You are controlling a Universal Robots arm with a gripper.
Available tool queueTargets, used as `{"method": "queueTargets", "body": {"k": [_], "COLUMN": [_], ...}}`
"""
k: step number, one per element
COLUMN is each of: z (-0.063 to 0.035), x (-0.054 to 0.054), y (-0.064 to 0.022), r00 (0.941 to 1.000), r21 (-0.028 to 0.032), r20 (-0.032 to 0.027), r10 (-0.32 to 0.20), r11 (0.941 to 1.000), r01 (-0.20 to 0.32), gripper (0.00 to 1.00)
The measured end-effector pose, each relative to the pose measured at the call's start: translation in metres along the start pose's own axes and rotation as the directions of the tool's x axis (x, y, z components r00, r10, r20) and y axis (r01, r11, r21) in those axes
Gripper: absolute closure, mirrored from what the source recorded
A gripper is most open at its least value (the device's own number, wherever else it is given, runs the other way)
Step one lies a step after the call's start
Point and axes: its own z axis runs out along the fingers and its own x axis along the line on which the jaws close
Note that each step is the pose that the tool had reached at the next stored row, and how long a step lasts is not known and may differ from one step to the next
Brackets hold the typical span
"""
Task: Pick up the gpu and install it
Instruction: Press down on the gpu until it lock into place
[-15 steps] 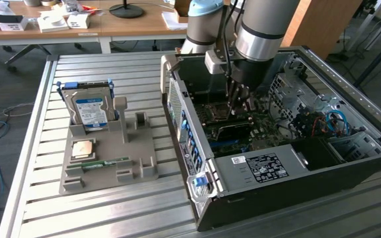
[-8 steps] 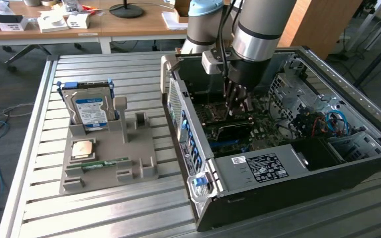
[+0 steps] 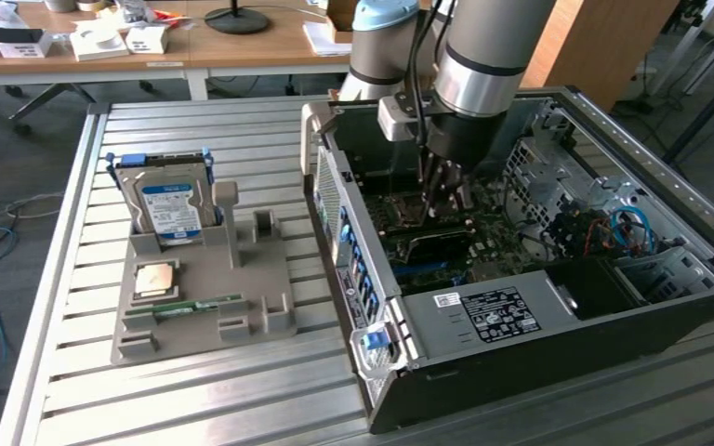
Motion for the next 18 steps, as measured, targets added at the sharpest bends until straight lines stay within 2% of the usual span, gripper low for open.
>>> {"method": "queueTargets", "body": {"k": [18], "z": [0.0048], "x": [-0.0011], "y": [0.0013], "r00": [1.0000], "r21": [0.0000], "r20": [-0.0001], "r10": [0.000], "r11": [1.0000], "r01": [0.000], "gripper": [0.89]}}
